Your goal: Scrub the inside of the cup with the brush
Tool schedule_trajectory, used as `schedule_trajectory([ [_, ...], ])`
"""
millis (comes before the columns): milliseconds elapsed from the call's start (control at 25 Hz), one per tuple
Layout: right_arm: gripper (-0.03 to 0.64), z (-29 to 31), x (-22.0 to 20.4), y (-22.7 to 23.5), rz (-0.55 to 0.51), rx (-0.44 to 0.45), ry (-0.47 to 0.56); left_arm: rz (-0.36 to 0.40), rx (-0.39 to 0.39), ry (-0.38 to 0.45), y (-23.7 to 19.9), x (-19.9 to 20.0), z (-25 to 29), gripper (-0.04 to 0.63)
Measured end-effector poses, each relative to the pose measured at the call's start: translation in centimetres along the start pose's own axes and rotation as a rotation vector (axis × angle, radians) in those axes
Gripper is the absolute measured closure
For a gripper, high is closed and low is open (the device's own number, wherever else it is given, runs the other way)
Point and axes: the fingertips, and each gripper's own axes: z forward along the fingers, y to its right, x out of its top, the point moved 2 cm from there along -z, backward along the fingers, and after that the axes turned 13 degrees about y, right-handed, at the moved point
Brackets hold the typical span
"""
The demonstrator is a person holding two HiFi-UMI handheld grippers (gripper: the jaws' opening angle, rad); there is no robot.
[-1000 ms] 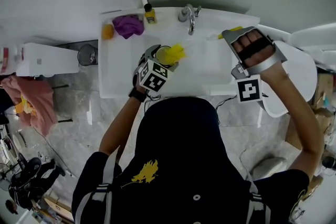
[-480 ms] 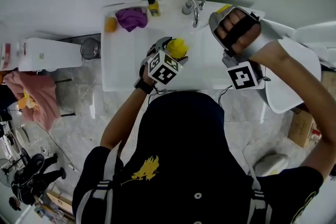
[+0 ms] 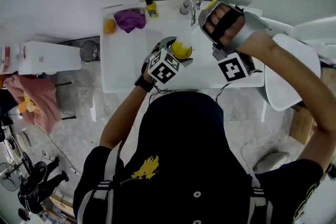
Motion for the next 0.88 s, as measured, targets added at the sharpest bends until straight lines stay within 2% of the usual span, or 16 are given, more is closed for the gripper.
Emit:
schedule_trajectory([
  [120,0.548,-0.6,-0.4,-3.0,0.042,0.083,0.029,-0.022,-0.011,0.018,0.0,0.2,-0.6,0.178],
  [200,0.548,-1.8,0.7,-3.7,0.061,0.085,0.069,-0.052,-0.007,0.021,-0.5,0.1,-0.9,0.178],
  [360,0.548,-4.1,3.9,-1.2,0.032,-0.014,0.139,-0.058,-0.018,0.01,-0.7,-0.5,-1.2,0.178],
  [440,0.548,-4.1,4.0,0.6,0.01,-0.064,0.134,-0.041,-0.04,0.014,-0.2,-0.6,-1.1,0.178],
  [520,0.548,-2.9,2.9,1.6,-0.003,-0.076,0.106,-0.027,-0.066,0.031,0.6,-0.2,-0.9,0.178],
  [640,0.548,-1.2,0.9,-0.1,-0.005,0.003,0.069,-0.035,-0.084,0.059,1.3,0.6,-0.9,0.178],
  [760,0.548,-1.8,0.9,-3.2,0.051,0.091,0.099,-0.069,-0.064,0.066,0.5,0.6,-1.6,0.178],
  [880,0.549,-3.8,3.6,-3.2,0.08,0.066,0.165,-0.069,-0.04,0.039,-0.2,-0.2,-2.1,0.178],
])
